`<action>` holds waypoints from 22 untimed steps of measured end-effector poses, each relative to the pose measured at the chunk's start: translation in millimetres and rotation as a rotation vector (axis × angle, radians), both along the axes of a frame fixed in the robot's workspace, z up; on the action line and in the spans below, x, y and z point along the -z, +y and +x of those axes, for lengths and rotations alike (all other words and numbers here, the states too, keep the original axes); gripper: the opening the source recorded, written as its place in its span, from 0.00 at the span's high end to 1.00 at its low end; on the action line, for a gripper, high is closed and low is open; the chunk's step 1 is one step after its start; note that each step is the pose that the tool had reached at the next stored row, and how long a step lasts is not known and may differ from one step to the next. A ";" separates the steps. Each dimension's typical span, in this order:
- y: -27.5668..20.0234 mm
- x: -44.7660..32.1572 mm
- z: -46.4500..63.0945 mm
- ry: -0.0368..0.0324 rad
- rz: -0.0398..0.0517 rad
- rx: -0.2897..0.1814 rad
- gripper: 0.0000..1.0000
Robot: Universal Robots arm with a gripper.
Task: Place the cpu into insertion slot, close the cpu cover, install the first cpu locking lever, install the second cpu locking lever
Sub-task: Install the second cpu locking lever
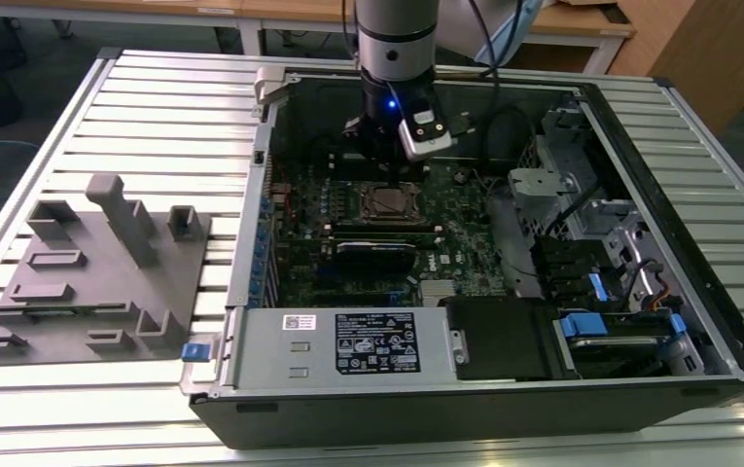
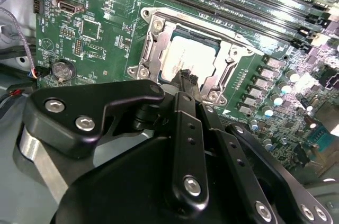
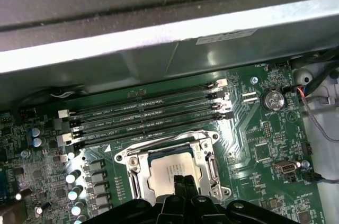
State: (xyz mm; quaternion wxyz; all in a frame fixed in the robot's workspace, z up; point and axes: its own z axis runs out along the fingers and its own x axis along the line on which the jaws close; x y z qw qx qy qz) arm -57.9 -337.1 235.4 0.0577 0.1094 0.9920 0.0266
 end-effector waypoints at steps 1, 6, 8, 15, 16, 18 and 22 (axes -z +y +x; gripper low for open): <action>0.0 -0.8 0.0 0.0000 -0.0007 0.000 0.90; 0.0 -4.4 0.0 -0.0001 -0.0050 0.000 0.90; 0.0 -6.1 0.0 0.0000 -0.0055 0.000 0.90; 0.0 -6.4 0.1 0.0098 -0.0056 0.000 0.90; 0.0 -6.2 0.4 0.0207 -0.0055 0.000 0.90; 0.0 -5.9 0.8 0.0433 -0.0056 0.000 0.90; 0.0 -5.9 0.8 0.0473 -0.0055 0.000 0.90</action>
